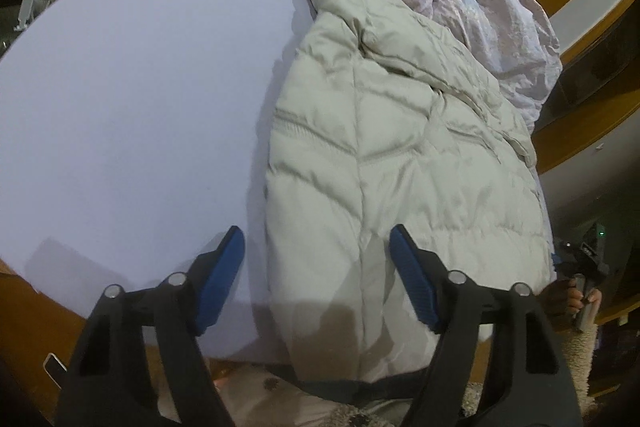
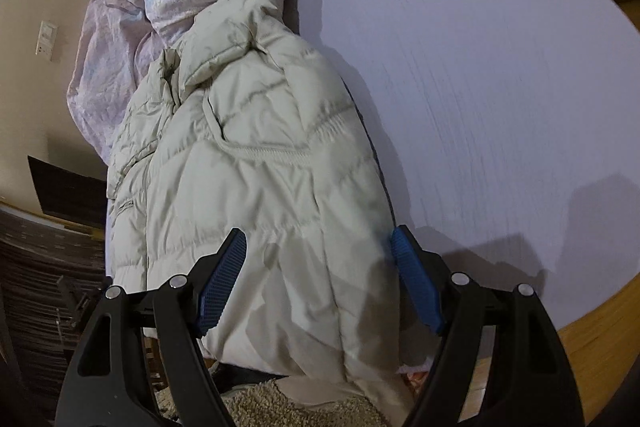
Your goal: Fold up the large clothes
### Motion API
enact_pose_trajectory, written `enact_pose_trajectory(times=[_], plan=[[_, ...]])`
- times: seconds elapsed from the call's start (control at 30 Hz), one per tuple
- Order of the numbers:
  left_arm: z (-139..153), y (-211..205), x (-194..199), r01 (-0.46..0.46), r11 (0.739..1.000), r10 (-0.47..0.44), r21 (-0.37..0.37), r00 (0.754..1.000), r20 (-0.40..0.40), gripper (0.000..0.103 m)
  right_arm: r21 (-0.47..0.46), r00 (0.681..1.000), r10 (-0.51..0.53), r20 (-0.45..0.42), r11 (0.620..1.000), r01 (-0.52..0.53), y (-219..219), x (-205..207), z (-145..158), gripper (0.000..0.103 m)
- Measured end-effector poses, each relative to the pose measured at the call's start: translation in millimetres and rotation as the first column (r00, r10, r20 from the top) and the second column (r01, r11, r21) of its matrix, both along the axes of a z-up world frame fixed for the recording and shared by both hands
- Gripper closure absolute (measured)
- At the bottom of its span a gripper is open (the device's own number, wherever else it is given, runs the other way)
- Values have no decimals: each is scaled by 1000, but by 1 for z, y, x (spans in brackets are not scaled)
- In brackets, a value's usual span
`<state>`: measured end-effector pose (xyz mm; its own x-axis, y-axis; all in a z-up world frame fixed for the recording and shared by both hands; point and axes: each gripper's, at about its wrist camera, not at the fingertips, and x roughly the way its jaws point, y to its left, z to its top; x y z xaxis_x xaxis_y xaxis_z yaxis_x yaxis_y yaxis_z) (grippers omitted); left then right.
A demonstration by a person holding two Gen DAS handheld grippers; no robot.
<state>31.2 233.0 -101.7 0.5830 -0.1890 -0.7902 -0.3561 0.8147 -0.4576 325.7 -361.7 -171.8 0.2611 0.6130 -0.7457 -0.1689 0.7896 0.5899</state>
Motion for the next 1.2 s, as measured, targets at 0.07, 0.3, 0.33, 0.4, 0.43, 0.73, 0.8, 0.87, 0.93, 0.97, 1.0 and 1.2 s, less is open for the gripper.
enact_pose_trajectory(times=[0.07, 0.3, 0.33, 0.4, 0.43, 0.73, 0.8, 0.87, 0.93, 0.97, 1.0, 1.2], plan=[[-1, -3, -4, -4, 1000, 4, -5, 1000, 7, 34, 1, 1000, -5, -6, 1000, 5, -5, -4, -4, 27], [-3, -12, -15, 4, 998, -2, -60, 1000, 27, 36, 70, 999, -50, 3, 996, 50, -25, -13, -11, 27], [-3, -13, -16, 6, 998, -5, -59, 1000, 28, 38, 86, 999, -38, -2, 996, 38, -24, -15, -12, 28], [-4, -16, -19, 13, 998, -11, -63, 999, 31, 40, 147, 1000, 18, -23, 989, -15, -20, -20, -17, 33], [-5, -18, -21, 18, 997, -15, -81, 999, 36, 42, 181, 998, 47, -35, 983, -40, -18, -23, -21, 35], [-12, -23, -39, 18, 979, -1, -202, 996, 84, 55, 349, 993, 108, -39, 933, -88, -19, -38, -37, 45], [-15, -23, -41, 17, 974, 3, -226, 996, 91, 55, 362, 994, 99, -41, 929, -77, -19, -41, -39, 50], [-15, -23, -43, 11, 972, 11, -234, 995, 94, 60, 357, 995, 90, -41, 931, -69, -21, -41, -41, 65], [-13, -23, -42, -6, 976, 26, -220, 996, 89, 69, 340, 997, 72, -32, 939, -57, -20, -43, -38, 73], [-10, -24, -42, -11, 977, 31, -211, 995, 93, 75, 335, 998, 65, -20, 941, -55, -20, -45, -36, 78], [-5, -24, -42, -15, 981, 35, -192, 994, 100, 77, 326, 998, 56, 2, 944, -54, -19, -46, -31, 79], [32, -24, -39, -29, 995, 46, -94, 983, 178, 83, 271, 990, 15, 143, 961, -54, -14, -50, 4, 85]])
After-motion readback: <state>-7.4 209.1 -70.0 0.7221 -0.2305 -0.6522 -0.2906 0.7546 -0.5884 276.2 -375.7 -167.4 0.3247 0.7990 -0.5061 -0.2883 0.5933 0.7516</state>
